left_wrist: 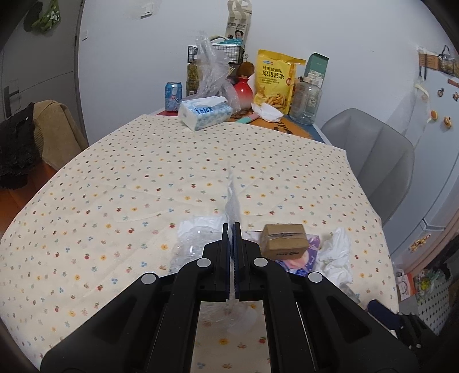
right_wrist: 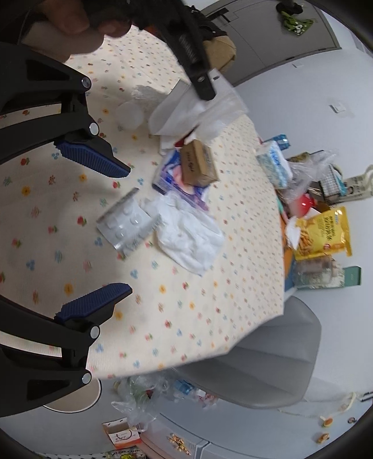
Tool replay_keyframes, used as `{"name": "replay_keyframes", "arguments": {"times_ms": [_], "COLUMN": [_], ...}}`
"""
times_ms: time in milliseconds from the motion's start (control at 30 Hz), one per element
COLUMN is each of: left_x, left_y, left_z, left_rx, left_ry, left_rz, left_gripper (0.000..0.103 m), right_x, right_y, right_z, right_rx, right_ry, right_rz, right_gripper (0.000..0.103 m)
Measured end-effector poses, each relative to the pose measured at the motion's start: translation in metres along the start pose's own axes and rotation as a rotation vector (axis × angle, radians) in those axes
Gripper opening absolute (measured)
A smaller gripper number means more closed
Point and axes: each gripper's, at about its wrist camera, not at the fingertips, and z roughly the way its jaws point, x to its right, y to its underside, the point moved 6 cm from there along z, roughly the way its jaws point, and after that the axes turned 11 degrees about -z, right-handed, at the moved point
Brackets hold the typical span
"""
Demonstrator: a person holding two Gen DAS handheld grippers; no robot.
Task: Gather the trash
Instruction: 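Close the right tool on the silver pill blister pack, then carry the blister pack and plastic bag in both tools over the white bin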
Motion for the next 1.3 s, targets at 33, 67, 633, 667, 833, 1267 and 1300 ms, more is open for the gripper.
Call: {"name": "replay_keyframes", "arguments": {"times_ms": [33,67,633,667,833,1267,1300], "left_x": [-0.002,-0.003,0.061,0.067,0.099,0.198,0.202], "left_y": [0.0,0.0,0.012,0.012,0.018,0.055,0.057], "left_z": [0.001,0.001,-0.022,-0.024,-0.035,-0.059,-0.06], "left_rx": [-0.003,-0.006,0.002,0.003,0.001,-0.011,-0.013], "left_ry": [0.0,0.001,0.113,0.122,0.179,0.299,0.303], "left_rz": [-0.003,-0.006,0.073,0.081,0.117,0.243,0.249], "left_gripper": [0.003,0.003,0.003,0.003,0.003,0.002,0.002], "right_x": [-0.001,0.0,0.043,0.048,0.071,0.167,0.173], "right_y": [0.002,0.001,-0.007,-0.008,-0.005,0.031,0.034], "right_z": [0.006,0.005,-0.052,-0.057,-0.078,-0.124,-0.126], "right_rx": [-0.026,-0.016,0.07,0.081,0.111,0.161,0.162], "right_ry": [-0.009,0.008,0.04,0.046,0.079,0.193,0.198], "right_rz": [0.003,0.0,0.07,0.076,0.113,0.263,0.271], "right_gripper": [0.047,0.036,0.008,0.008,0.008,0.008,0.008]}}
